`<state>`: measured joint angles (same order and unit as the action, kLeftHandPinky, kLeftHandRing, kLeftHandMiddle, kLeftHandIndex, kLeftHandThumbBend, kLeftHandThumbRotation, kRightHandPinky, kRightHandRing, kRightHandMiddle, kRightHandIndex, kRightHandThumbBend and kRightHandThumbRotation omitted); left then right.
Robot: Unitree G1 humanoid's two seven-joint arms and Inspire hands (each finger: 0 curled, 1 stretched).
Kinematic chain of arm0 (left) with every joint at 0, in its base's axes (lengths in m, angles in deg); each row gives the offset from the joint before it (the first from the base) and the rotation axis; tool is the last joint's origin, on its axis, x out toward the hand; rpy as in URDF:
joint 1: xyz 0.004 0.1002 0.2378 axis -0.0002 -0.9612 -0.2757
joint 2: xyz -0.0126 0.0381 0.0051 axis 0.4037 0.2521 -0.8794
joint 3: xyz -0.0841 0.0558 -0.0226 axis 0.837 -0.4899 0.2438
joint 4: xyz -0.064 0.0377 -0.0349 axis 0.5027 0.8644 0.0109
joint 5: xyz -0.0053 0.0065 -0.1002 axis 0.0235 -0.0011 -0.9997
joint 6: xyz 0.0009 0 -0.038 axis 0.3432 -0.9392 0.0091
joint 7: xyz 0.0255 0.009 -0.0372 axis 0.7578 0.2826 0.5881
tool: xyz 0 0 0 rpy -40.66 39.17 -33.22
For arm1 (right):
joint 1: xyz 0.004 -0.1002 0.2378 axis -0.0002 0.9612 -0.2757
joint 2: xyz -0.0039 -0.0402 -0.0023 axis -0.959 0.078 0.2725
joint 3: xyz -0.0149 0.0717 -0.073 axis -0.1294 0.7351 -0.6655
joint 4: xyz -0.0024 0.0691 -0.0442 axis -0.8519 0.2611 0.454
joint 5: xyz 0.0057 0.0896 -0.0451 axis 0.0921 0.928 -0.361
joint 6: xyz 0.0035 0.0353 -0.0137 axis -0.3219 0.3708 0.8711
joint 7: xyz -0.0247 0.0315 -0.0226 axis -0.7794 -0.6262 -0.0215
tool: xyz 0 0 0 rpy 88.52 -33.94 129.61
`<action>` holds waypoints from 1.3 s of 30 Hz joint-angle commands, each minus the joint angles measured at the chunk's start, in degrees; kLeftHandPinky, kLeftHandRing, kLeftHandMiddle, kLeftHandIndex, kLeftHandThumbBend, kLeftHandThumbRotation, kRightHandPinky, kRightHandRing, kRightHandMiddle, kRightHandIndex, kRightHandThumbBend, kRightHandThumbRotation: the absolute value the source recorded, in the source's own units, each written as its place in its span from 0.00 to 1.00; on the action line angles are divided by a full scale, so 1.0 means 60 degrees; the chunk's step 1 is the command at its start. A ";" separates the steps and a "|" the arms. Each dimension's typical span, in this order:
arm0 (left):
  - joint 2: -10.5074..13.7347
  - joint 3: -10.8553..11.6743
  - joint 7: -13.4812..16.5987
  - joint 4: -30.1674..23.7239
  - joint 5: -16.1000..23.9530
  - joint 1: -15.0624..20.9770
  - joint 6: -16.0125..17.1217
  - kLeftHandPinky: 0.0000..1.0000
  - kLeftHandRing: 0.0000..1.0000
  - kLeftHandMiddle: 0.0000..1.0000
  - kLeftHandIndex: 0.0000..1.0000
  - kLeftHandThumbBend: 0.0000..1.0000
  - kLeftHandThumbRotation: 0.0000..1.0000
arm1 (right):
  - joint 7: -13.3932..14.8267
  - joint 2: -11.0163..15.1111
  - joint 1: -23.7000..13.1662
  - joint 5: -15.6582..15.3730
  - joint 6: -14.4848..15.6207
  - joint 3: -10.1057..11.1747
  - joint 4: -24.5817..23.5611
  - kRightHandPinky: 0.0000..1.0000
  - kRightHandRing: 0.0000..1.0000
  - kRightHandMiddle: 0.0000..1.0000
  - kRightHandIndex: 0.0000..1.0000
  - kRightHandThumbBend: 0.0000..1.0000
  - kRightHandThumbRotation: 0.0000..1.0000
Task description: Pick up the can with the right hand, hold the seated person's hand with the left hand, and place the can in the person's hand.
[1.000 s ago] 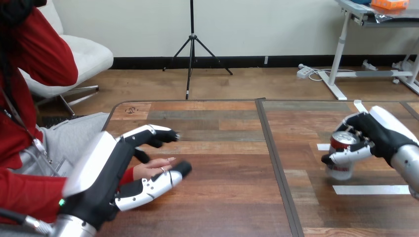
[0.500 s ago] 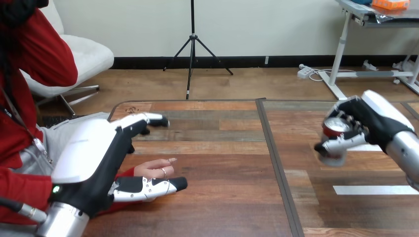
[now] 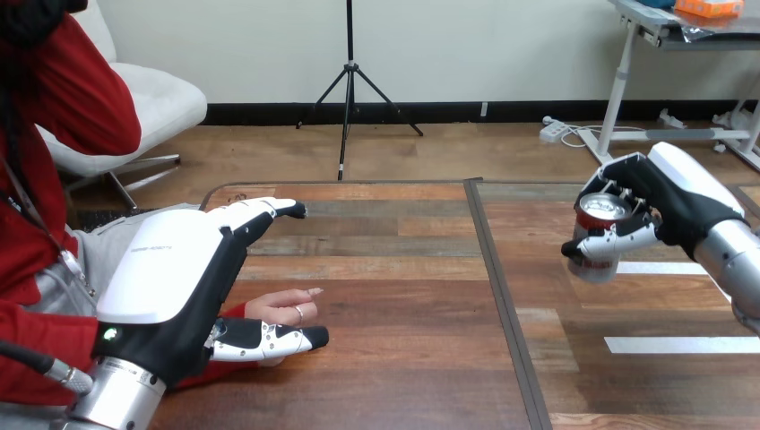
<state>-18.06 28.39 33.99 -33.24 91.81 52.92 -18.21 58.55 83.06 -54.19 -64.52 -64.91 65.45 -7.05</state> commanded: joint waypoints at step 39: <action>0.1041 -0.0886 -0.0005 0.2362 0.1259 0.1675 -0.1238 0.68 0.81 0.83 0.80 1.00 0.25 | 0.0201 0.0154 -0.1174 0.0357 -0.0342 0.0292 -0.0276 0.33 0.36 0.43 0.50 0.72 0.00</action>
<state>-13.57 24.05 33.86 -21.15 99.38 58.56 -24.87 58.55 83.08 -55.03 -64.03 -65.77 65.49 -7.04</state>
